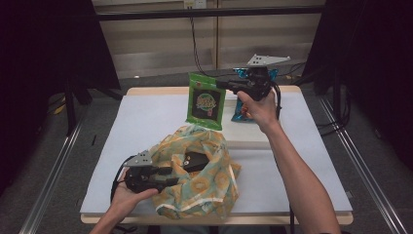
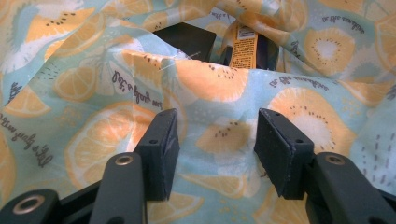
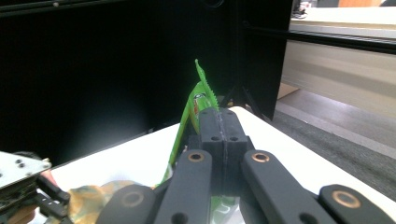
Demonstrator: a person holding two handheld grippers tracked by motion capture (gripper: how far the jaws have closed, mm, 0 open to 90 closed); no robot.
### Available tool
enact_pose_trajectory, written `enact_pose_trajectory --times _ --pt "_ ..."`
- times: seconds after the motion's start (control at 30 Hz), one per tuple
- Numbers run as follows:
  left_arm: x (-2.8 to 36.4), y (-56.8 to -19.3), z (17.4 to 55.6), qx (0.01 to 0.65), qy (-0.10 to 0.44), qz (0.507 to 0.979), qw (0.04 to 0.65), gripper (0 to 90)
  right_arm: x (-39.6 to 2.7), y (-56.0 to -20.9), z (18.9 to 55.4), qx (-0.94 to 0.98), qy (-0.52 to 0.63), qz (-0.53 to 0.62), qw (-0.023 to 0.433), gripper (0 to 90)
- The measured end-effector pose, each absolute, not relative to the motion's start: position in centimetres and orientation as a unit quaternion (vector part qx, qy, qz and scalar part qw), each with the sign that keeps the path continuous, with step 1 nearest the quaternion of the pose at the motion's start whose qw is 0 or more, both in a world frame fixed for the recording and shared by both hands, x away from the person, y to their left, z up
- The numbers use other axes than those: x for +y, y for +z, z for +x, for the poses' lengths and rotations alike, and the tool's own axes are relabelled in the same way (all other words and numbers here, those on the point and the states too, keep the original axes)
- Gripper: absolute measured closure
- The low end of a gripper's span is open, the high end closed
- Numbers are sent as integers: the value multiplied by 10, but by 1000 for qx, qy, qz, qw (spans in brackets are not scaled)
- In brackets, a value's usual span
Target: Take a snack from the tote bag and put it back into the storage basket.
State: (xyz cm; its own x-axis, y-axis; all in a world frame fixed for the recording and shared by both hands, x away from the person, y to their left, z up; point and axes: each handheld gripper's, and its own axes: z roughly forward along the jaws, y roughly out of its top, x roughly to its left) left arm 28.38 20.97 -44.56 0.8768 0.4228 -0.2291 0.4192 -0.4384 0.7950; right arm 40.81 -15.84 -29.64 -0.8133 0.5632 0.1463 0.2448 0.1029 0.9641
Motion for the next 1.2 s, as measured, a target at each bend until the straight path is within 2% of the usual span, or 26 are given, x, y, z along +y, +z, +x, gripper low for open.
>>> enact_pose_trajectory --times 0.37,0.87,1.03,1.2 --pt "211 -447 284 249 -3 847 469 491 -172 -304 429 728 594 309 148 900" --pt "213 -441 283 254 2 839 482 464 -174 -343 465 725 572 355 145 900" --pt "214 -440 283 252 1 835 488 463 -170 -352 472 732 551 366 161 900" --pt "216 -439 282 254 0 832 494 456 -170 -360 480 731 545 379 158 900"
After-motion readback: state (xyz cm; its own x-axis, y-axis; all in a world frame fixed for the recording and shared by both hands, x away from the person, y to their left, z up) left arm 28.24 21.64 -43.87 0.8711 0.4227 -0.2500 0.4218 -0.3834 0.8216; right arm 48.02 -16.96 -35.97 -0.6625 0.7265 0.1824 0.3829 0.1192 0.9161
